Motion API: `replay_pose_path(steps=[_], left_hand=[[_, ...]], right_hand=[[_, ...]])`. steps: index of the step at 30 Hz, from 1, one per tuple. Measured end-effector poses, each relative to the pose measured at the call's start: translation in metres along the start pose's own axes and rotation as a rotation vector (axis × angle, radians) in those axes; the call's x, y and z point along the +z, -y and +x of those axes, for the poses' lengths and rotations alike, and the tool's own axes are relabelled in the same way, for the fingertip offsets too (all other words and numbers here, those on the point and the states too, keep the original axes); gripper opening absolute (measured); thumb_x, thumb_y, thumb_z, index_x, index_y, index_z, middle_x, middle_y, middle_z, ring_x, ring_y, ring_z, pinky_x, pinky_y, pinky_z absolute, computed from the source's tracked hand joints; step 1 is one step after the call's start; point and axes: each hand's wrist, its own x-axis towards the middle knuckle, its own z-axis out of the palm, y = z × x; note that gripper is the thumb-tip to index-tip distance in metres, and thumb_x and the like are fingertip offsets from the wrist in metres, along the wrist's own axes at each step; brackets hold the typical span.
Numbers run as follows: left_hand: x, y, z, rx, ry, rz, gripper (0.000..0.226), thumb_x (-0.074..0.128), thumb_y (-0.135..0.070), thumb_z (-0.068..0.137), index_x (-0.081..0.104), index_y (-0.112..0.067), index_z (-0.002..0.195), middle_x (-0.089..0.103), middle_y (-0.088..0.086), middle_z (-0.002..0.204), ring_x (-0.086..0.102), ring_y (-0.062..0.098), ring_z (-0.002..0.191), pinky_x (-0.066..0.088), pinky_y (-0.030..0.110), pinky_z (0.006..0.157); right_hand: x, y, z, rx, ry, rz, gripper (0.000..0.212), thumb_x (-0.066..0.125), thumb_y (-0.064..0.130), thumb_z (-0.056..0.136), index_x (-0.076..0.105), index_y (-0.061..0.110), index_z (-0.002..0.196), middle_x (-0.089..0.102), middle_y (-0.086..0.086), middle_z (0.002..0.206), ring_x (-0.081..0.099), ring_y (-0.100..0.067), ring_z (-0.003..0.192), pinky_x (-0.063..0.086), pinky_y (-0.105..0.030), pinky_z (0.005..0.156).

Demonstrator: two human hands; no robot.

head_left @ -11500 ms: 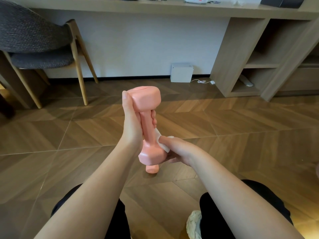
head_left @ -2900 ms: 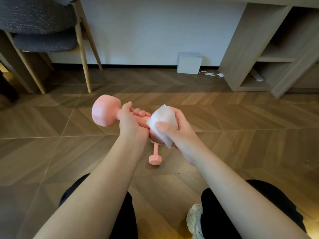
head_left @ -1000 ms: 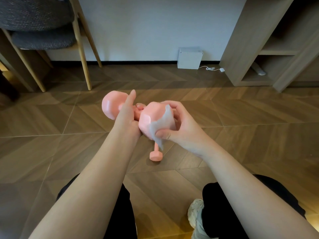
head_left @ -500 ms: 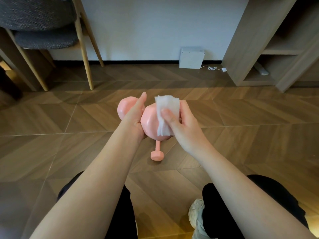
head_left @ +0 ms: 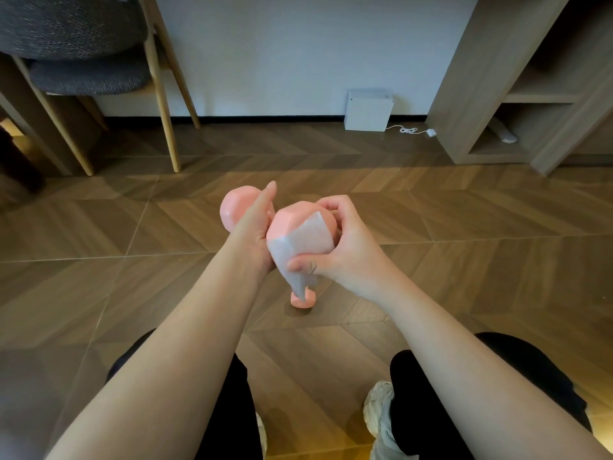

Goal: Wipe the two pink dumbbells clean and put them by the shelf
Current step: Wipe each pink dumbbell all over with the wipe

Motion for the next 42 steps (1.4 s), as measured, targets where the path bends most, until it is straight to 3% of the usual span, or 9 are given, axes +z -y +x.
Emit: replay_pose_path(steps=[3,6,12,16,20,24,33,37,42], left_hand=[[0.003,0.001,0.002,0.016,-0.028,-0.050,0.045,0.051,-0.047,0.100,0.046,-0.006,0.084,0.061,0.011,0.052,0.057,0.016,0.029,0.038,0.023,0.022],[0.003,0.000,0.014,-0.004,-0.086,-0.304,0.039,0.062,-0.050,0.092,0.056,-0.011,0.088,0.065,0.000,0.071,0.068,0.013,0.066,0.058,0.026,0.050],[-0.002,-0.002,0.034,0.174,0.015,-0.657,0.030,0.065,-0.036,0.091,0.046,-0.015,0.082,0.043,-0.003,0.055,0.041,0.011,0.045,0.043,0.021,0.052],[-0.007,0.001,0.040,0.172,0.041,-0.631,0.032,0.068,-0.033,0.086,0.048,-0.016,0.069,0.049,-0.003,0.058,0.047,0.012,0.049,0.047,0.024,0.057],[-0.008,-0.001,0.042,0.181,0.008,-0.630,0.031,0.063,-0.030,0.089,0.042,-0.018,0.070,0.041,-0.006,0.053,0.039,0.010,0.044,0.038,0.023,0.052],[-0.014,-0.005,0.043,0.181,-0.012,-0.715,0.032,0.055,-0.025,0.094,0.036,-0.021,0.069,0.031,-0.007,0.054,0.028,0.010,0.043,0.030,0.022,0.050],[-0.020,-0.005,0.041,0.233,0.020,-0.722,0.035,0.052,-0.019,0.090,0.033,-0.020,0.060,0.029,-0.008,0.051,0.028,0.011,0.040,0.031,0.023,0.048],[-0.018,-0.006,0.041,0.235,0.057,-0.703,0.035,0.049,-0.021,0.090,0.032,-0.020,0.060,0.027,-0.007,0.051,0.025,0.012,0.041,0.028,0.023,0.047],[-0.016,-0.008,0.040,0.207,0.028,-0.701,0.027,0.058,-0.023,0.089,0.042,-0.018,0.068,0.039,-0.006,0.052,0.037,0.011,0.042,0.037,0.022,0.050]], right_hand=[[0.007,0.001,0.003,0.035,-0.045,0.120,0.072,0.082,0.055,0.050,0.046,0.031,0.107,0.060,0.004,0.109,0.064,-0.007,0.090,0.053,-0.020,0.061],[0.004,0.002,0.002,0.125,-0.006,0.253,0.076,0.079,0.053,0.061,0.047,0.023,0.123,0.063,-0.001,0.123,0.069,-0.014,0.102,0.059,-0.030,0.068],[0.017,-0.005,0.001,0.249,0.014,0.396,0.060,0.074,0.044,0.078,0.049,0.026,0.129,0.064,-0.008,0.125,0.069,-0.029,0.103,0.060,-0.051,0.076],[0.020,-0.005,0.005,0.271,-0.092,0.428,0.014,0.059,0.035,0.097,0.059,0.025,0.107,0.068,-0.014,0.105,0.067,-0.025,0.091,0.055,-0.059,0.089],[0.019,-0.015,0.003,0.257,0.002,0.417,0.052,0.067,0.043,0.085,0.048,0.023,0.130,0.063,-0.003,0.119,0.064,-0.019,0.104,0.052,-0.045,0.095],[0.016,-0.020,-0.003,0.127,0.056,0.213,0.083,0.080,0.019,0.078,0.033,0.042,0.143,0.049,0.019,0.130,0.056,0.007,0.113,0.051,-0.021,0.092],[0.029,-0.008,0.004,0.104,-0.063,0.312,0.055,0.063,0.044,0.081,0.048,0.020,0.129,0.059,0.009,0.108,0.062,0.004,0.090,0.050,-0.017,0.074],[0.022,-0.009,0.005,0.286,0.060,0.523,0.053,0.058,0.050,0.085,0.048,0.020,0.128,0.063,-0.012,0.113,0.064,-0.024,0.094,0.057,-0.048,0.079],[0.012,-0.006,0.003,0.231,0.042,0.481,0.051,0.070,0.033,0.079,0.050,0.025,0.125,0.063,-0.007,0.115,0.067,-0.024,0.094,0.059,-0.045,0.076]])
